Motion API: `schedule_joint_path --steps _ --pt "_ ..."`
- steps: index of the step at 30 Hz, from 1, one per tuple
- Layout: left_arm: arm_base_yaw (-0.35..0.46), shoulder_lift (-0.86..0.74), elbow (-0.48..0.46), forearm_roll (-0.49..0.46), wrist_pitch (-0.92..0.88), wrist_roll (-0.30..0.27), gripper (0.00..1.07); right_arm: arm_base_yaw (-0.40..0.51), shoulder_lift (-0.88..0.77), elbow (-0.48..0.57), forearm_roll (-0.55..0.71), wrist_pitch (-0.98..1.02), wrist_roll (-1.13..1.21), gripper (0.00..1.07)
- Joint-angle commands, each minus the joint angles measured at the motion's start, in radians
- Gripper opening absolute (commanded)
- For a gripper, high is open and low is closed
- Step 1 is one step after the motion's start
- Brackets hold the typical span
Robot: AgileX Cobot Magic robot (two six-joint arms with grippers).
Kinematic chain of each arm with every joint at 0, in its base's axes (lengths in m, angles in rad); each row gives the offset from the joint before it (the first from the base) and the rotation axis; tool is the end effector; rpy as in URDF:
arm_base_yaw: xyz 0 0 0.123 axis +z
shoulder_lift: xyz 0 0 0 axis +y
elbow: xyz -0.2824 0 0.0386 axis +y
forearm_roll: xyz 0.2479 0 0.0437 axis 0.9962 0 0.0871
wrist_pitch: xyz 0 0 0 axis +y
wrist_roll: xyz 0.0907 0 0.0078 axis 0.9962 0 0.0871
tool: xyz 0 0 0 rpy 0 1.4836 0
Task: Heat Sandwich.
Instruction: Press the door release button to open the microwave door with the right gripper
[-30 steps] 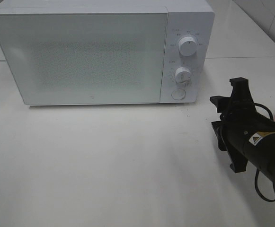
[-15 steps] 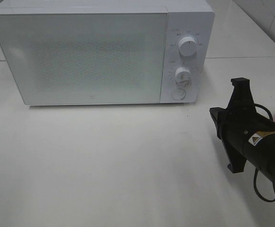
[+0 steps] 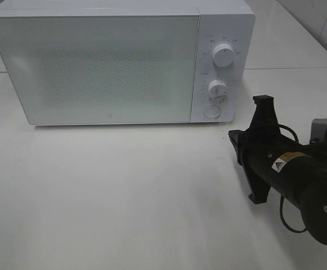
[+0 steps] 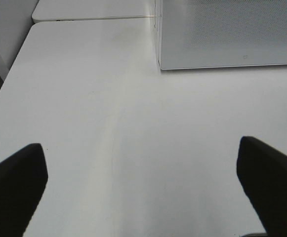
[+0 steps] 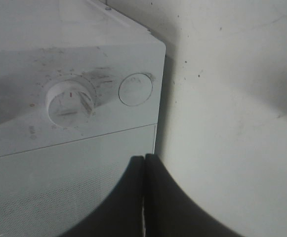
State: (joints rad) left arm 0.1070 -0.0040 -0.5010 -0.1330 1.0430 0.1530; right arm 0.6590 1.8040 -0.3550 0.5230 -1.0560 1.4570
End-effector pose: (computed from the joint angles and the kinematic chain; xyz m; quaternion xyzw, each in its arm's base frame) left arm -0.0041 -0.0109 0.2794 0.0216 0.8451 0.0029 0.5341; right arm 0.2240 0.1235 0.1184 0.5199 0.6264 0.4455 0.3727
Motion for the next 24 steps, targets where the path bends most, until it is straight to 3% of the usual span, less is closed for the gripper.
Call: schedule_joint_path --steps 1,7,24 --pt "-0.006 -0.027 0.002 -0.006 -0.010 -0.007 1.01 -0.036 0.040 -0.044 -0.093 0.003 0.063 0.00" --pt "-0.006 -0.027 0.002 -0.006 -0.010 -0.007 1.01 -0.094 0.108 -0.125 -0.172 0.025 0.098 0.00" --pt "-0.006 -0.027 0.002 -0.006 -0.010 -0.007 1.01 -0.171 0.215 -0.301 -0.231 0.118 0.111 0.00"
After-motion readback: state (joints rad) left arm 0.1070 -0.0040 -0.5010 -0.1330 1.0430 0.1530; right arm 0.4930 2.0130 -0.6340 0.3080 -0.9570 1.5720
